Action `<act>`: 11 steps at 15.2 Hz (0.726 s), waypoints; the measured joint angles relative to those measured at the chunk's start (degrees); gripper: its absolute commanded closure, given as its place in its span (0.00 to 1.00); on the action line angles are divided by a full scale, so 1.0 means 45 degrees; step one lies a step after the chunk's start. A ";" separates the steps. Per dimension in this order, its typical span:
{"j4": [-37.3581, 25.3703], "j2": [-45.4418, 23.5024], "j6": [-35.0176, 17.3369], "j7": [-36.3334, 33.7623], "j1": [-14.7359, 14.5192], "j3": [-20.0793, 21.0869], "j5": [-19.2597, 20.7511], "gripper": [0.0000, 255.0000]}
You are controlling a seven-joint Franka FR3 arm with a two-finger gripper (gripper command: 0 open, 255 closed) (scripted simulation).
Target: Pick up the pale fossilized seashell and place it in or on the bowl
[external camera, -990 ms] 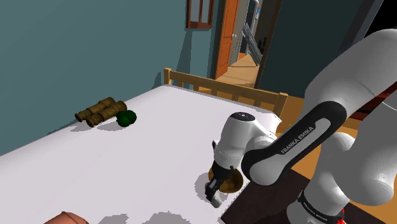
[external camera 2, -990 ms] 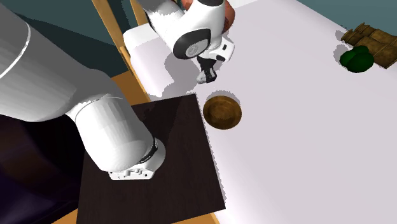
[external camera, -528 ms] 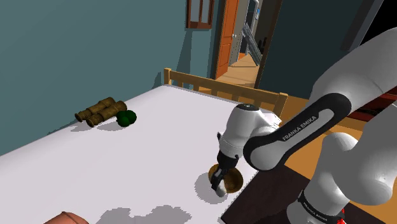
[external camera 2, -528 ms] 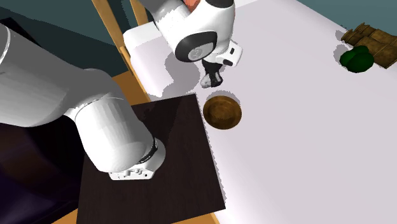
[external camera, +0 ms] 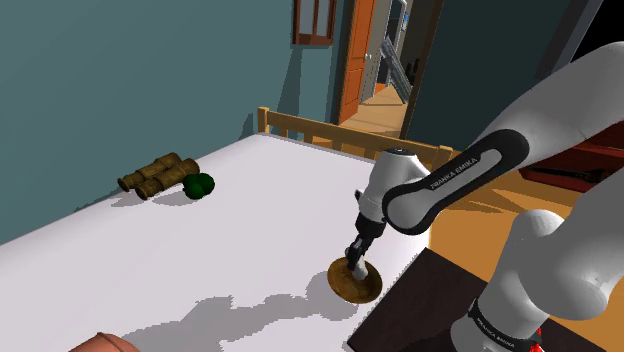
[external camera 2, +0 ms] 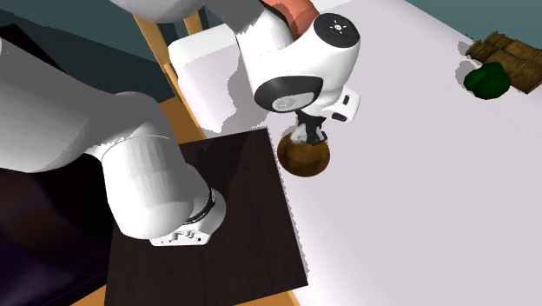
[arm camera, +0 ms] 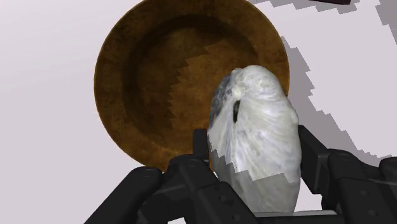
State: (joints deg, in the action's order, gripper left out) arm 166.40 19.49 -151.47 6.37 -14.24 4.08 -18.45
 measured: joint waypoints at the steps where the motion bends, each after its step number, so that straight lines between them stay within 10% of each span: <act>1: 0.0023 -0.0117 -0.0113 0.0220 0.0058 -0.0138 -0.0003 1.00; 11: 0.0041 -0.2595 -0.2534 0.1918 -0.0787 -0.0745 -0.1711 1.00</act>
State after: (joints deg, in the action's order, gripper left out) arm 166.58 7.82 -162.87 15.00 -17.79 0.72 -26.16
